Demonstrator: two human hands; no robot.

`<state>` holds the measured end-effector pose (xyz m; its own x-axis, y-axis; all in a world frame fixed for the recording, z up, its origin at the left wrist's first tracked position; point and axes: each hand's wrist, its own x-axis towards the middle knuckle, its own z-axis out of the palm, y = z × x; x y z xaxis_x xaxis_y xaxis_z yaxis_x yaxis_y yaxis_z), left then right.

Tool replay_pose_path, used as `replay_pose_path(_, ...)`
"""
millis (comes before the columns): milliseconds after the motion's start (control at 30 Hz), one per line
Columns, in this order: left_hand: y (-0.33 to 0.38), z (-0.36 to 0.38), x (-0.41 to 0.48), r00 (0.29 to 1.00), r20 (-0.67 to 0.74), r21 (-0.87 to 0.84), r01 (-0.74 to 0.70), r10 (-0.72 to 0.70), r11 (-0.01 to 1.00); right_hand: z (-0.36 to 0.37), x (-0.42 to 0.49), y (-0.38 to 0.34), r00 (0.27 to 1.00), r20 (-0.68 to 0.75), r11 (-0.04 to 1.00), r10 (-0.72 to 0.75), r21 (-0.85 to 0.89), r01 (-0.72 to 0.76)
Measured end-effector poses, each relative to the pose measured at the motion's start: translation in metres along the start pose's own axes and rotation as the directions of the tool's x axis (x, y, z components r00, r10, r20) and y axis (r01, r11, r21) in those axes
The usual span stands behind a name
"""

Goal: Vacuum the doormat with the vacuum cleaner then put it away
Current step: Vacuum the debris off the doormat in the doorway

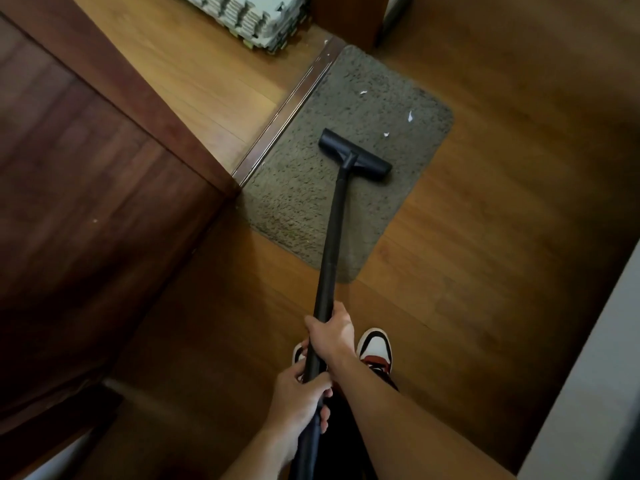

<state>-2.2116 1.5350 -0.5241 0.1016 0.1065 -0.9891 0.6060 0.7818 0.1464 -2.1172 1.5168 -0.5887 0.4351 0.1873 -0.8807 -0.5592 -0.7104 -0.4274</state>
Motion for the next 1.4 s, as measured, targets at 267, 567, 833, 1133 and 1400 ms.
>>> replay_pose_path(267, 0.006, 0.015, 0.004, 0.999, 0.006, 0.019, 0.046, -0.046, 0.999, -0.017, 0.004, 0.0, 1.0, 0.005, 0.998, 0.015, 0.06, -0.015)
replay_pose_path(567, 0.051, 0.062, 0.021, 0.999, 0.043, 0.052, -0.012, 0.01, 0.999, -0.061, 0.044, -0.039, 0.999, -0.017, 0.994, 0.03, 0.104, -0.028)
replay_pose_path(833, 0.081, 0.104, 0.03, 0.998, 0.056, 0.038, -0.018, 0.016, 0.999, -0.094, 0.078, -0.062, 0.999, -0.042, 0.999, 0.031, 0.04, -0.029)
replay_pose_path(1133, 0.107, 0.115, 0.04, 0.998, 0.066, 0.035, -0.01, 0.008, 0.999, -0.103, 0.093, -0.088, 0.999, -0.041, 0.996, 0.013, 0.091, -0.01)
replay_pose_path(1400, 0.1, 0.111, 0.033, 0.997, 0.076, 0.035, -0.024, 0.021, 0.999, -0.1, 0.084, -0.084, 0.999, -0.047, 0.998, 0.01, 0.064, -0.007)
